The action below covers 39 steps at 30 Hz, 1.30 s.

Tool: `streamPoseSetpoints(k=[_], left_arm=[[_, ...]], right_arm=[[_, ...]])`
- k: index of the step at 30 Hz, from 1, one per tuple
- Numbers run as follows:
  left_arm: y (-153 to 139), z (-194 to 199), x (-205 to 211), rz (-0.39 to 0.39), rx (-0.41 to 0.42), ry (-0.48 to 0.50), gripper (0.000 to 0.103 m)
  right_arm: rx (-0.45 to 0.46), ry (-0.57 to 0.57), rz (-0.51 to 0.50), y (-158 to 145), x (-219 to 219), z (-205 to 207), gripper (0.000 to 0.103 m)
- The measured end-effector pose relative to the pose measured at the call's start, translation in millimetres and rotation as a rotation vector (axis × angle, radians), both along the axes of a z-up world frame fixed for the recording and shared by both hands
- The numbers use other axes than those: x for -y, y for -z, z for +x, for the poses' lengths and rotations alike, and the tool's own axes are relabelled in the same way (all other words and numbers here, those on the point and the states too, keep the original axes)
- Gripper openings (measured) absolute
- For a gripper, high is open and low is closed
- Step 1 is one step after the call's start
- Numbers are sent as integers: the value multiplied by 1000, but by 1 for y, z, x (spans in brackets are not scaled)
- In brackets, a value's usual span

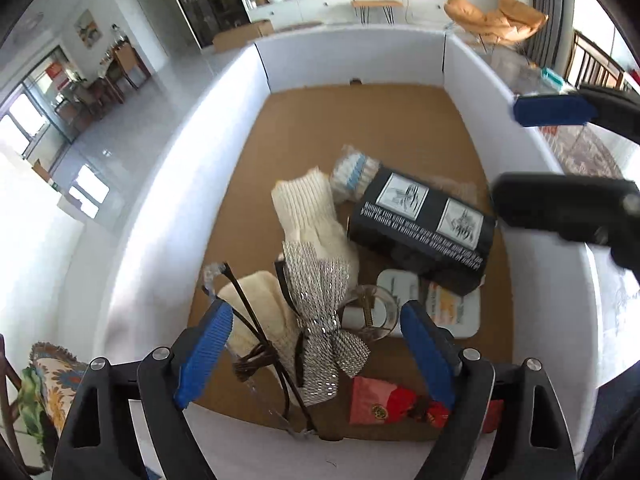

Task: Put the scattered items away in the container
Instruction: 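Carry bow and soap box into the white box and open both tools, then return both open tools over the table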

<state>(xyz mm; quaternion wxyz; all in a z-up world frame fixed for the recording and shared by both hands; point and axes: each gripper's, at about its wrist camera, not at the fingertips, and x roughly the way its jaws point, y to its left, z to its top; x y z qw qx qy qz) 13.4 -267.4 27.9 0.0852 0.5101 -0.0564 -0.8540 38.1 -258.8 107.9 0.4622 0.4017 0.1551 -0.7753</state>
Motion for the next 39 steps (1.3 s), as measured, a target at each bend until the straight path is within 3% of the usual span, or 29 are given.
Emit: streamPoseSetpoints(k=[5,12,16,20,26,30,33,39], left_arm=[[-31,12,-19,-11,-81,48,86],[-61,4,-112,30,-161,248,89],[-48,1,-183,65,-148,378,99],[-6,-10,-241,86,-73,482,99],[55,-32,-288,113,23,480,99],[71,-49,-297,152,25,435,101],[77,-57,-300,176,0,403,103],[76,-64,-295,184,-42,415,103]], right_arm=[[-67,137,-33,3,-77,-16,92],[-72,378,90,61,-221,-49,92],[-63,509,164,95,-310,-52,92],[-53,607,163,105,-364,-47,92],[-29,690,115,111,-397,-37,92],[-34,705,103,114,-400,-35,92],[-34,691,129,118,-394,-37,99],[-37,691,148,122,-391,-37,101]])
